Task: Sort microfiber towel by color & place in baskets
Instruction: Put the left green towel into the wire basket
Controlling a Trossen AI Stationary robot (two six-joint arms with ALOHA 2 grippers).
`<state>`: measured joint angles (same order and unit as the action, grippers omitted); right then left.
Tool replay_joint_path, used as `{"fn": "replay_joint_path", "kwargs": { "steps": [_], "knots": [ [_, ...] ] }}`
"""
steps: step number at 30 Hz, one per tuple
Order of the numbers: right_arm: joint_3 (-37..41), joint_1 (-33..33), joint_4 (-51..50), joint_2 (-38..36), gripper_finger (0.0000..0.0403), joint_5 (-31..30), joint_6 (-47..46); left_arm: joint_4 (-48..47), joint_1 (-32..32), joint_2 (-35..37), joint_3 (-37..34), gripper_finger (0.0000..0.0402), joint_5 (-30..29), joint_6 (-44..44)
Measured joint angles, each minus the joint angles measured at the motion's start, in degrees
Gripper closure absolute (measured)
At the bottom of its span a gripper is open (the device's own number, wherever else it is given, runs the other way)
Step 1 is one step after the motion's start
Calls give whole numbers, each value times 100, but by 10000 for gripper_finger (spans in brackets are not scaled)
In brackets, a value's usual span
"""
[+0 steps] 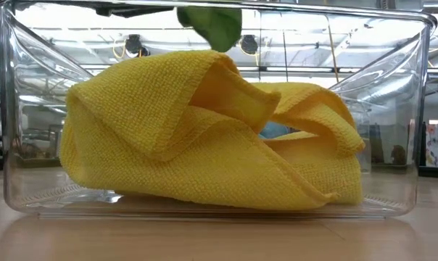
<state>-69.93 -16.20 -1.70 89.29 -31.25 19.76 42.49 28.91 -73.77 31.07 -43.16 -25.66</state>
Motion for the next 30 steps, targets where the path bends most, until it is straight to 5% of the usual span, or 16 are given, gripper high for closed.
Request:
{"fn": "replay_joint_path", "kwargs": {
  "steps": [8,15,23,30],
  "knots": [
    [-2,1076,-1123,-414,384,147,101,279,-20,115,-4,93,-302,-457],
    [-2,2681,-1657,-423,383,1393,-663,783,-313,115,-4,94,-389,-1195],
    [-4,4005,-1871,-54,383,2542,-1945,520,-574,111,-4,94,-391,-271],
    [-2,4126,-1901,512,383,2820,-2253,344,-629,109,-7,94,-391,272]
  ]
}}
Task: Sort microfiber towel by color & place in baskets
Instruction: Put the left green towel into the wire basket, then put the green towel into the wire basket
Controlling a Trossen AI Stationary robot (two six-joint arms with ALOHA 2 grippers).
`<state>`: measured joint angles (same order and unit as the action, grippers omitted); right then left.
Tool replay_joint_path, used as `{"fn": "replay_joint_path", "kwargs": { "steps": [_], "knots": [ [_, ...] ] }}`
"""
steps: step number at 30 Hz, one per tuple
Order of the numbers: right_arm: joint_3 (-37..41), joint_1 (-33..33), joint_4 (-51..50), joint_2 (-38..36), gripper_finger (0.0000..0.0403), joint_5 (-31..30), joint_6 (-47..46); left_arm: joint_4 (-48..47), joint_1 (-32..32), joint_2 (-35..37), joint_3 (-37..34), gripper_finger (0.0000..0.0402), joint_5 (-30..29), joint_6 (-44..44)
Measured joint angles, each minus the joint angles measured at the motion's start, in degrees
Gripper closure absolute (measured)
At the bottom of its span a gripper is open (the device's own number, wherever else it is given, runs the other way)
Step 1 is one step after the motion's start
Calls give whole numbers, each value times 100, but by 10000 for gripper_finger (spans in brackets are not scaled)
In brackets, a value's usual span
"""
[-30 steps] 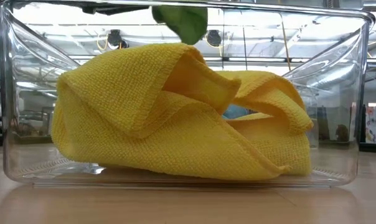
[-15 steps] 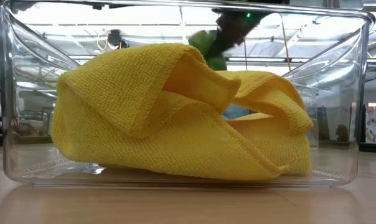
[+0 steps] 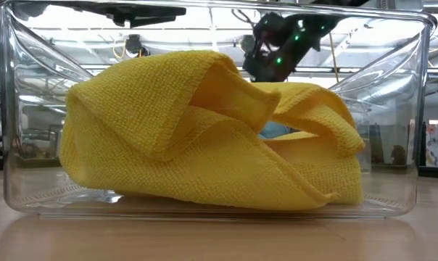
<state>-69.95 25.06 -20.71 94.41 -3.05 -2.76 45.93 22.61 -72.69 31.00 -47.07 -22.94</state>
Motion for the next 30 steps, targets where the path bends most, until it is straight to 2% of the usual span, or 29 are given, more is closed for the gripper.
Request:
{"fn": "replay_joint_path", "kwargs": {
  "steps": [7,10,14,19,23,27,30],
  "knots": [
    [0,-1,-164,391,370,-301,-588,-53,-4,0,0,94,0,109],
    [0,50,-358,477,339,-302,-750,-97,-4,0,0,94,0,287],
    [0,79,-562,485,280,-310,-732,-261,-4,0,0,94,1,335],
    [0,-1,-693,243,214,-310,-813,-325,-4,0,0,94,2,459],
    [0,-46,-832,47,178,-312,-857,-356,-4,0,0,94,4,468],
    [0,-144,-1250,-317,161,-429,-861,-369,-2,-2,0,94,4,470],
    [0,-378,-1722,-645,160,-927,-857,-393,2,0,0,94,4,472]
  ]
}}
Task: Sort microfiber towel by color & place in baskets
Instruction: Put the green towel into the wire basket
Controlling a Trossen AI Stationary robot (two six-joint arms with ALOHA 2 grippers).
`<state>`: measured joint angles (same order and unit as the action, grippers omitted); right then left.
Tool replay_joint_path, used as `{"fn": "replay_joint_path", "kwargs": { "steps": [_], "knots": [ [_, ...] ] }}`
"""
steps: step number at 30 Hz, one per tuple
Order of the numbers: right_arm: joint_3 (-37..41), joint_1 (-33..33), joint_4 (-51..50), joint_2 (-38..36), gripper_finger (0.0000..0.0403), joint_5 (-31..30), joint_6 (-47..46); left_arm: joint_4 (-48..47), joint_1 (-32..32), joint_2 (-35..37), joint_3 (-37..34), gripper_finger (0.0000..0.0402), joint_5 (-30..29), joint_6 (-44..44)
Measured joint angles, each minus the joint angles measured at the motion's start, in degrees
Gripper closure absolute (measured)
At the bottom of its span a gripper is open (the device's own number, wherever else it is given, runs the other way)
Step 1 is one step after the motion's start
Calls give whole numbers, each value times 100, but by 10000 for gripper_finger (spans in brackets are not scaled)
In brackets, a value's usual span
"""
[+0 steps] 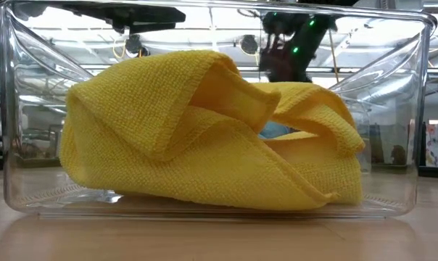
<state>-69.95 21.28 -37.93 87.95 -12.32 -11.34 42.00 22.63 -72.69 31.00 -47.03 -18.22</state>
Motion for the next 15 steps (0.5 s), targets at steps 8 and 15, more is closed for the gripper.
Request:
{"fn": "replay_joint_path", "kwargs": {
  "steps": [8,15],
  "knots": [
    [585,-896,-714,-578,175,-867,-117,-103,-13,0,0,94,2,15],
    [2420,-1508,632,-941,187,-1154,-294,-123,-12,0,0,94,2,26]
  ]
}}
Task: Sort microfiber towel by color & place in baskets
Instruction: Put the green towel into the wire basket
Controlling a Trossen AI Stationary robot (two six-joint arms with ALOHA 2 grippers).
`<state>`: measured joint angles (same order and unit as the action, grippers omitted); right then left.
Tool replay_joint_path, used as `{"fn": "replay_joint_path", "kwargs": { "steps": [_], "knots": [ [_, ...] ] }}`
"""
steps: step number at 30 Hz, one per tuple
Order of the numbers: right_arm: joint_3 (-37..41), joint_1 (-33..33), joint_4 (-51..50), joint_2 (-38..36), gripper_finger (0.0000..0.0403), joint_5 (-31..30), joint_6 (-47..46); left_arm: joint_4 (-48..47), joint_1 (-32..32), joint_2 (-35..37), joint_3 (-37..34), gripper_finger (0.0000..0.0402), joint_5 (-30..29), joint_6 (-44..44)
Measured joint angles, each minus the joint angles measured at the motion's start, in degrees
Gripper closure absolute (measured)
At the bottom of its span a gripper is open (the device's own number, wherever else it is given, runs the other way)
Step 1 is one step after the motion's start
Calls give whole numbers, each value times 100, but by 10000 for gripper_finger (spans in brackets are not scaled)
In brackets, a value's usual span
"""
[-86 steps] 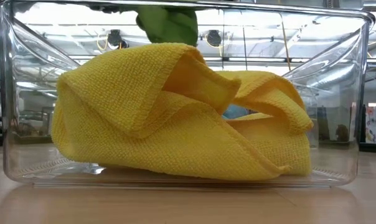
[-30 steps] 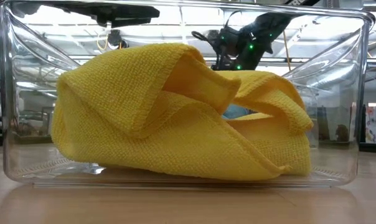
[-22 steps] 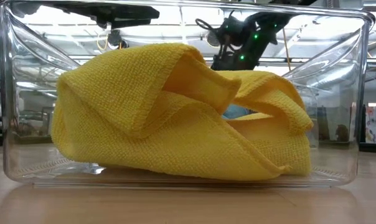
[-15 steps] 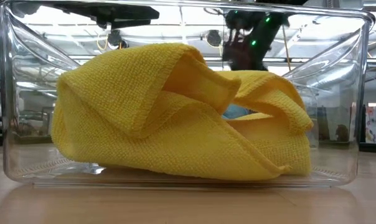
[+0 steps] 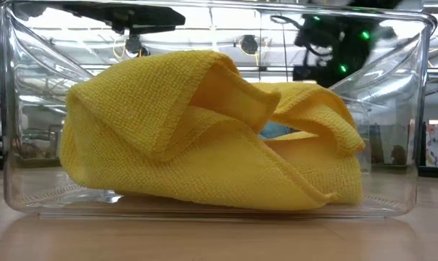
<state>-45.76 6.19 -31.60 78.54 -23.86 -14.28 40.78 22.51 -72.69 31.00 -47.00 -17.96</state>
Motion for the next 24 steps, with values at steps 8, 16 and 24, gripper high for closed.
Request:
{"fn": "replay_joint_path", "kwargs": {
  "steps": [8,16,24],
  "knots": [
    [948,2,857,-153,171,-206,347,-82,-27,0,0,94,31,116],
    [968,936,1032,-151,90,53,1600,-104,-42,0,0,94,39,120],
    [968,1597,1404,-135,84,476,2731,-111,-42,0,0,94,37,116]
  ]
}}
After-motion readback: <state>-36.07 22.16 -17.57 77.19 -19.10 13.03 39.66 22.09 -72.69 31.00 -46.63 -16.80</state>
